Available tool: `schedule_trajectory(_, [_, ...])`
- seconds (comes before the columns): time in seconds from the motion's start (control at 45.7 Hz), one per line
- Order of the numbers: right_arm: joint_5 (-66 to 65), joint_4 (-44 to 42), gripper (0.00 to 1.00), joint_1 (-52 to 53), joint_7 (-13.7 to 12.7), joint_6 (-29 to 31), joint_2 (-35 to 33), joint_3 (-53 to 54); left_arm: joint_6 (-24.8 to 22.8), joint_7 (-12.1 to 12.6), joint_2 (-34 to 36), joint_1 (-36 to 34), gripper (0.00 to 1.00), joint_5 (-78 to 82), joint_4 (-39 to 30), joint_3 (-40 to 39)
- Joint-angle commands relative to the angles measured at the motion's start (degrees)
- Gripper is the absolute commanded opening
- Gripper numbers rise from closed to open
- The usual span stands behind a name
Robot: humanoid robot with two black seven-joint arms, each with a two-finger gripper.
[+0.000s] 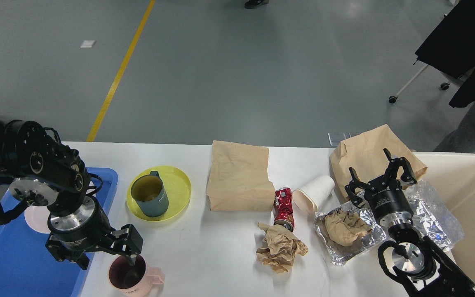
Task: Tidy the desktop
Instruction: 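Lower the left gripper onto the pink mug and grasp it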
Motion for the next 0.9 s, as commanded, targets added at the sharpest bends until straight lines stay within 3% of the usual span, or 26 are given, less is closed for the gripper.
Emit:
schedule_trajectory(0.0, [0.0,0.02,1.0,0.0,-0.02,0.0,0.07,0.0,6.47,0.23,1.07,3.12,0.95,0.8,0.17,0.31])
schedule_trajectory(0.328, [0.0,0.02,1.0,0.0,-0.02,0.0,0.07,0.0,15.0,0.14,1.07,10.42,0.94,1.76,0.43,-0.22])
schedule_trajectory(0.525, [0.0,0.02,1.0,0.0,-0.02,0.0,0.07,0.0,15.01,0.23,0.81,11.73,0.94,1.76,2.54,0.04])
schedule_trajectory(0.722, [0.0,0.02,1.0,0.0,-0.02,0.0,0.07,0.0,15.71,0.23,-2.09,21.13,0.94,1.68,9.65,-0.66])
schedule_trajectory(0.876, [0.0,0.02,1.0,0.0,-0.02,0.0,0.07,0.0,16.41,0.14,-1.83,22.11,0.94,1.68,10.63,-2.5])
